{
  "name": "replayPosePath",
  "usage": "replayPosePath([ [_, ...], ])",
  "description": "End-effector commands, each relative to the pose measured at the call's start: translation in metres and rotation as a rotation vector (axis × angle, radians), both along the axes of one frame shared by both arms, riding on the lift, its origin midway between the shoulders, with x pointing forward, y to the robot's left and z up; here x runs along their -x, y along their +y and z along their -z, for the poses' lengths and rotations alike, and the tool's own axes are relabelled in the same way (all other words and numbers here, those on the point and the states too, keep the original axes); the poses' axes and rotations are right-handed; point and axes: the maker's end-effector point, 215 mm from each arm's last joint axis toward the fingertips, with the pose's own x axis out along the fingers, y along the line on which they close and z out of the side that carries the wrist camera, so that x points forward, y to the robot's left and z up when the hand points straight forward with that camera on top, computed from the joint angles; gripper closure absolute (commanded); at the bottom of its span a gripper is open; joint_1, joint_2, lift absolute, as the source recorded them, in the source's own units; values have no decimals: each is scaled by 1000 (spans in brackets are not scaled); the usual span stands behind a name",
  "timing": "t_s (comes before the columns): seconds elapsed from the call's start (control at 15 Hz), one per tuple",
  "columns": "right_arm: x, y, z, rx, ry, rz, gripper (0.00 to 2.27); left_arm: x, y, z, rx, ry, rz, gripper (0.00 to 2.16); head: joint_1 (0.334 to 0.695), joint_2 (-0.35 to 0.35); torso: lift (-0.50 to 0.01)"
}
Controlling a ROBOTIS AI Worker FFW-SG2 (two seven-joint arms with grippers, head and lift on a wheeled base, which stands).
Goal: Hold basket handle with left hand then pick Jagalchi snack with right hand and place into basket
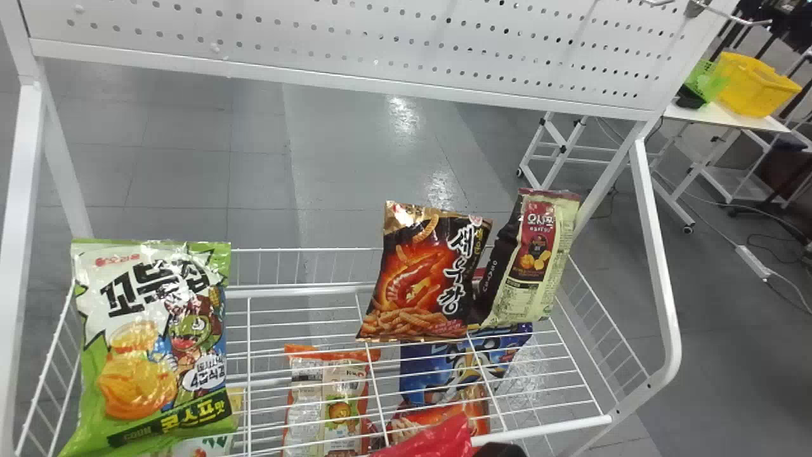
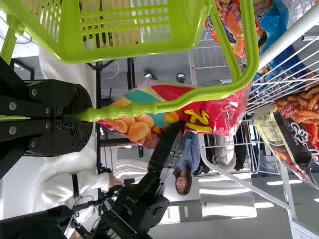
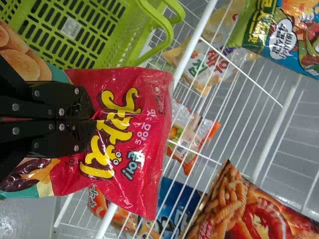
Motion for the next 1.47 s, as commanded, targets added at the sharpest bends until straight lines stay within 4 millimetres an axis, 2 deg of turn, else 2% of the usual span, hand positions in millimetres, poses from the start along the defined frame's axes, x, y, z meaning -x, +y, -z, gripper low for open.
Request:
replayPosePath([
  [0.0,12,6,17,-11,54,-11,1949,0,0,0,2,0,0,1396,695,-350,-10],
  [0.27,34,20,56,-26,161,-36,1949,1,0,-1,4,0,1,1396,695,-350,-10],
  [0.47,24,55,72,-145,157,-41,1949,1,0,-1,5,0,0,1396,695,-350,-10],
  [0.6,25,74,80,-229,189,-42,1949,1,0,-1,5,0,0,1396,695,-350,-10],
  [0.8,33,86,93,-272,244,-42,1953,0,0,-1,2,-2,1,1396,695,-350,-10],
  [1.13,46,92,121,-262,307,-54,1949,0,-1,-2,7,-2,1,1393,695,-350,-10],
  [1.2,46,96,130,-262,313,-60,1949,0,-1,-2,6,-2,1,1396,695,-350,-10],
  [1.4,29,113,148,-299,260,-62,1949,0,-1,-2,8,-2,0,1396,695,-350,-10],
])
